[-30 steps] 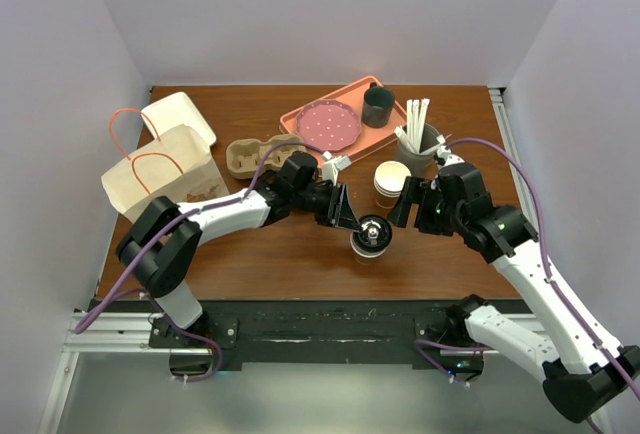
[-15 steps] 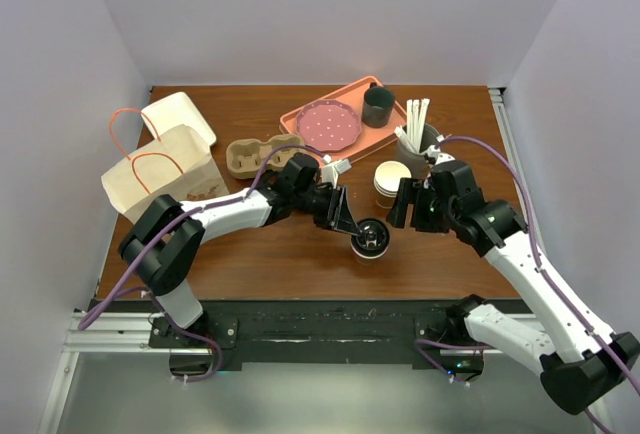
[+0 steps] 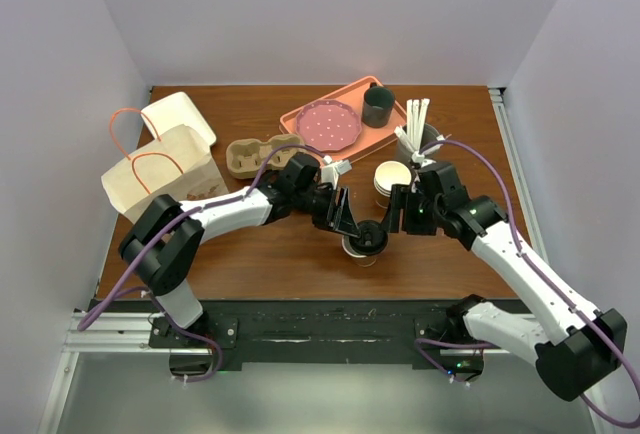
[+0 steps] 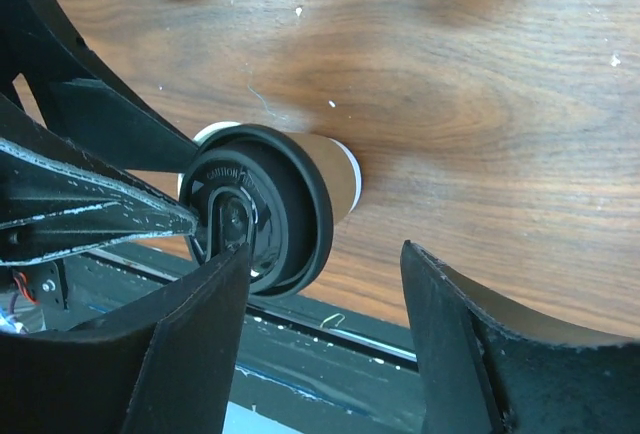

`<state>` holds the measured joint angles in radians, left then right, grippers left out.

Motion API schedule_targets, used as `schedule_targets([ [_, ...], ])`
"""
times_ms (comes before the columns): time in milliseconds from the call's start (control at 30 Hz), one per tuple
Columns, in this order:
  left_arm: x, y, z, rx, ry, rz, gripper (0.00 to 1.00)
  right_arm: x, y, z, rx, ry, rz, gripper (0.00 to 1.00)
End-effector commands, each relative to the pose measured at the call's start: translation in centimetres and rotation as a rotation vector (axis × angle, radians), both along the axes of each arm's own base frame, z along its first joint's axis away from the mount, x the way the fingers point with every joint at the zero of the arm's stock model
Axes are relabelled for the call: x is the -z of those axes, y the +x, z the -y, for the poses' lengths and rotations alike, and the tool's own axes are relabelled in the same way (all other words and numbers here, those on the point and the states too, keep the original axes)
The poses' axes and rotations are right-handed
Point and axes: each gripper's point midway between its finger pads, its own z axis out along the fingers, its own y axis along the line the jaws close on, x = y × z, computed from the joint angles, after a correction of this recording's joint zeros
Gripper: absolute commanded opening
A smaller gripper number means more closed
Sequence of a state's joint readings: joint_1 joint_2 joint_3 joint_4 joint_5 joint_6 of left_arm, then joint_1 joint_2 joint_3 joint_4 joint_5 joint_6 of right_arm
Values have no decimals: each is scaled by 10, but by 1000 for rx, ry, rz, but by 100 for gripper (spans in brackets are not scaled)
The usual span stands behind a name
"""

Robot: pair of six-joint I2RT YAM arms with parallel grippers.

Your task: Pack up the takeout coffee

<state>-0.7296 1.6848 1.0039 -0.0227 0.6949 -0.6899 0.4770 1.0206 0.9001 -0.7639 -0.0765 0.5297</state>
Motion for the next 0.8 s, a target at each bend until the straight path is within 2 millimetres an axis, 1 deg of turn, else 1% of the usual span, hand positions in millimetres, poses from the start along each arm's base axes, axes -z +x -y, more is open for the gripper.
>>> schedule_targets([
  [0, -12, 6, 6, 19, -15, 49, 49, 0, 5, -9, -39, 33, 26, 64],
  [67, -13, 6, 6, 18, -16, 52, 48, 6, 5, -11, -50, 34, 13, 61],
  [233, -17, 6, 6, 18, -22, 54, 47, 10, 5, -18, -76, 56, 0, 57],
  [400, -29, 7, 9, 14, -54, 66, 48, 14, 1, -18, -85, 63, -5, 52],
  [567, -34, 5, 10, 15, -66, 71, 49, 22, -5, -18, -87, 76, -25, 44],
  [700, -35, 5, 11, 15, -68, 71, 49, 24, -9, -20, -95, 93, -33, 41],
  [767, -38, 5, 11, 16, -74, 75, 49, 22, -9, -22, -97, 105, -26, 38],
])
